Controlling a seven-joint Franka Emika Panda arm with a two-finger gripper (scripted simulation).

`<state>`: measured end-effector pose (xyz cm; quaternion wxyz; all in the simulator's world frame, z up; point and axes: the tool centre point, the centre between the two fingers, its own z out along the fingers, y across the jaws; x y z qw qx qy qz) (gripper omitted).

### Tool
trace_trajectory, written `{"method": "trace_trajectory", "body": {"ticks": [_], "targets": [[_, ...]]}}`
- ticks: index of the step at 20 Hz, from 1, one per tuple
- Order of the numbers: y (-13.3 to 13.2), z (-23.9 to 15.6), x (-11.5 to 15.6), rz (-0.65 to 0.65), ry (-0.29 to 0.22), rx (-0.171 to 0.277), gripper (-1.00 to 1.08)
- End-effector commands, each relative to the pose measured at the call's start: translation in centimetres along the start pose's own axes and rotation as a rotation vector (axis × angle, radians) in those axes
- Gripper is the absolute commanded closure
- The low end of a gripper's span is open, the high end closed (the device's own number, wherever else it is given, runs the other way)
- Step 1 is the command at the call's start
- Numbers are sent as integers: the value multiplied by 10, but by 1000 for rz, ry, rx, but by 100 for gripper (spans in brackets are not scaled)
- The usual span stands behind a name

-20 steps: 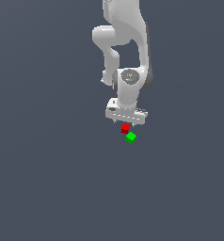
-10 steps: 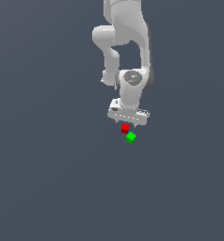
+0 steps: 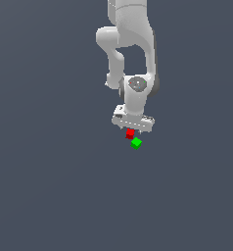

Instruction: Stack the red cube on top of the green cube.

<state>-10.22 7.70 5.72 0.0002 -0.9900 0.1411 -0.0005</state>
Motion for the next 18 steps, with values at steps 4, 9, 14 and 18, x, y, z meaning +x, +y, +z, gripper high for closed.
{"method": "trace_trajectory", "body": {"ticks": [4,9,14,18], "targets": [[1,24,-1,0,-1,0,-92],[0,36,0,0,-1,0,-92],[0,37,0,0,-1,0,108],[0,37,0,0,-1,0,108]]}}
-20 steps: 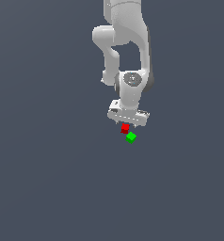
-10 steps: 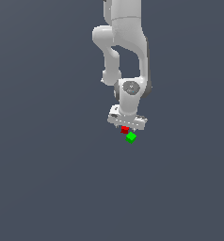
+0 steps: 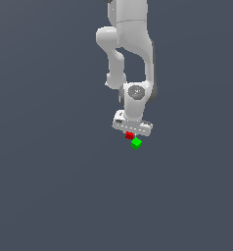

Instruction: Stack the red cube on top of the green cube.

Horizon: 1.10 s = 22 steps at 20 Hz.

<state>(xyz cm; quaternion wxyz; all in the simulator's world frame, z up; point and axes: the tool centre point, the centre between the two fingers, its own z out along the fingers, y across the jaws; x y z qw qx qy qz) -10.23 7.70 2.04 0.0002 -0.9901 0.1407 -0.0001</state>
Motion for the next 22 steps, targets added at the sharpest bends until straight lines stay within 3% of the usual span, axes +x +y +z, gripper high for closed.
{"method": "trace_trajectory", "body": {"ticks": [1,11,22], "targets": [[0,0,0,1,0,0,108],[0,-12,0,0,0,0,108],[1,-74,-1,0,0,0,108]]}}
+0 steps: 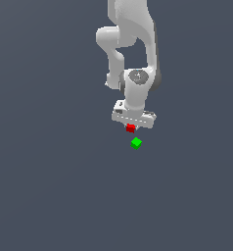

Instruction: Stack the red cube on top of the green cube.

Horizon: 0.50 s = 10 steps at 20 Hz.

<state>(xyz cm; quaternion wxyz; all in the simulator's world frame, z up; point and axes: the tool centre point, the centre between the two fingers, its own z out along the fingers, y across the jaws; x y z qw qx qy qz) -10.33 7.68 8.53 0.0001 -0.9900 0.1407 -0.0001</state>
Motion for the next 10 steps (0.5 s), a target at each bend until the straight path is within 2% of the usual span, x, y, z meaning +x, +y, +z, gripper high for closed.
{"method": "trace_trajectory", "body": {"ticks": [1,10], "targets": [[0,-14,0,0,0,0,108],[0,-35,1,0,0,0,108]]}}
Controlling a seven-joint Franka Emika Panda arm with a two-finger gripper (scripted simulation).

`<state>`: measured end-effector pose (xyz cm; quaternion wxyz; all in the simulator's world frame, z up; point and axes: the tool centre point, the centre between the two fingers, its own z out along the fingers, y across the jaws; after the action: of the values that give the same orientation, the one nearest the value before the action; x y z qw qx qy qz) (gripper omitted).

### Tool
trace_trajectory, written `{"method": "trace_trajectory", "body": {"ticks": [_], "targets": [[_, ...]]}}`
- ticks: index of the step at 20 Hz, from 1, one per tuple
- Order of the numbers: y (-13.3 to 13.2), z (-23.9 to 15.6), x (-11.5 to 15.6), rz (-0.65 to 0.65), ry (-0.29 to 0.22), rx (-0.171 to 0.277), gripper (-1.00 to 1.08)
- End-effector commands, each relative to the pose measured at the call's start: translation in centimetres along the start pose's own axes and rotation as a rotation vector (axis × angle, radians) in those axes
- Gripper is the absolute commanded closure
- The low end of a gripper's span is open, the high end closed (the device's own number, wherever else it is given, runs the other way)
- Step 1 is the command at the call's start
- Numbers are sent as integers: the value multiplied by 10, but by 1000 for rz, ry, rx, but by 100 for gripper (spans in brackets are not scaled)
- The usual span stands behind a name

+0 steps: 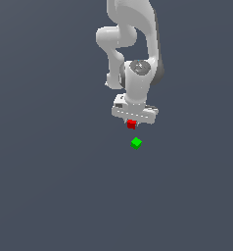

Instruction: Stack the red cube on top of the green cube.

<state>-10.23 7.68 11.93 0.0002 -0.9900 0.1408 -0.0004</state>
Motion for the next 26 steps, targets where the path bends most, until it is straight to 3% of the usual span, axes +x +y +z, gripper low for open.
{"method": "trace_trajectory", "body": {"ticks": [1,11,26], "targets": [[0,-1,0,0,-1,0,108],[-7,9,8,0,-1,0,108],[-40,55,46,0,-1,0,108]]}}
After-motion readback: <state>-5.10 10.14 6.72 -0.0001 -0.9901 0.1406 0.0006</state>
